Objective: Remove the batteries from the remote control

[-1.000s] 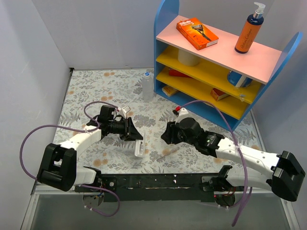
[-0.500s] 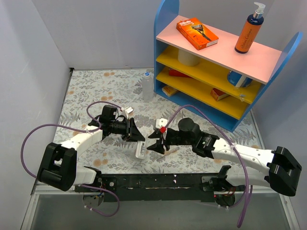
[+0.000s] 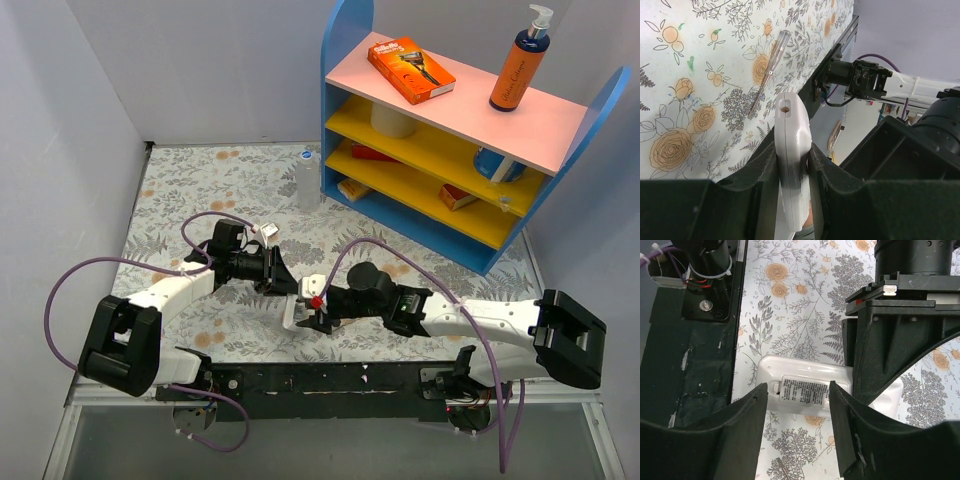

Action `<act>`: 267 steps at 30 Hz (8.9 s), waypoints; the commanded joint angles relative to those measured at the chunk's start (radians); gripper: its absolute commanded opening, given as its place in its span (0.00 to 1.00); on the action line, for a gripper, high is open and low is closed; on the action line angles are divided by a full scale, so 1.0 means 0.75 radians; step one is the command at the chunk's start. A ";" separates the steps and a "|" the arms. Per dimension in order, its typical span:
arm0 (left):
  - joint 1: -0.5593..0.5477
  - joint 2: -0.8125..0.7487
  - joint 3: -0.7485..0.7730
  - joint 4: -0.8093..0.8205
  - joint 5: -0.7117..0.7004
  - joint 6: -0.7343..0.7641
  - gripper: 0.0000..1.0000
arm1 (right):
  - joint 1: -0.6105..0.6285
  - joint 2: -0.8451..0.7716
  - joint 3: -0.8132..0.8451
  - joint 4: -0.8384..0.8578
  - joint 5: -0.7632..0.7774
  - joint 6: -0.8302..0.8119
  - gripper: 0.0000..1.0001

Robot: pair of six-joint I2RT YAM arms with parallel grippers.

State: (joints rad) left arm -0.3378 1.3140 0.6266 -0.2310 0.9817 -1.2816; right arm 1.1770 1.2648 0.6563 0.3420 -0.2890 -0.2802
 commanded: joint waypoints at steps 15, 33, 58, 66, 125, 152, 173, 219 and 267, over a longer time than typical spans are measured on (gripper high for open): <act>-0.002 0.005 -0.013 0.028 0.047 -0.007 0.00 | 0.069 0.054 -0.004 0.145 0.148 -0.027 0.55; -0.002 0.011 -0.011 0.026 0.047 -0.007 0.00 | 0.073 0.030 -0.057 0.147 0.117 -0.033 0.53; -0.002 0.050 -0.013 0.024 0.051 -0.017 0.00 | 0.196 0.073 -0.090 0.180 0.453 -0.215 0.45; -0.002 0.050 -0.015 0.020 0.051 -0.017 0.00 | 0.235 0.077 -0.100 0.156 0.571 -0.273 0.42; 0.004 0.134 -0.103 0.240 0.233 -0.183 0.00 | 0.079 0.068 0.186 -0.266 0.097 0.163 0.51; 0.009 0.113 -0.105 0.234 0.203 -0.187 0.00 | 0.061 0.132 0.223 -0.317 -0.038 0.241 0.48; 0.009 0.113 -0.107 0.234 0.198 -0.187 0.00 | 0.016 0.175 0.276 -0.386 -0.065 0.282 0.47; 0.058 0.214 -0.195 0.476 0.389 -0.379 0.00 | 0.228 0.146 0.062 -0.225 0.498 0.175 0.45; 0.068 0.265 -0.197 0.455 0.399 -0.382 0.00 | 0.367 0.171 0.045 -0.182 0.978 -0.046 0.45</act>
State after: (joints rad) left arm -0.2825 1.5188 0.4717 0.1364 1.1439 -1.5074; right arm 1.4536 1.3689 0.7155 0.2367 0.3161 -0.2790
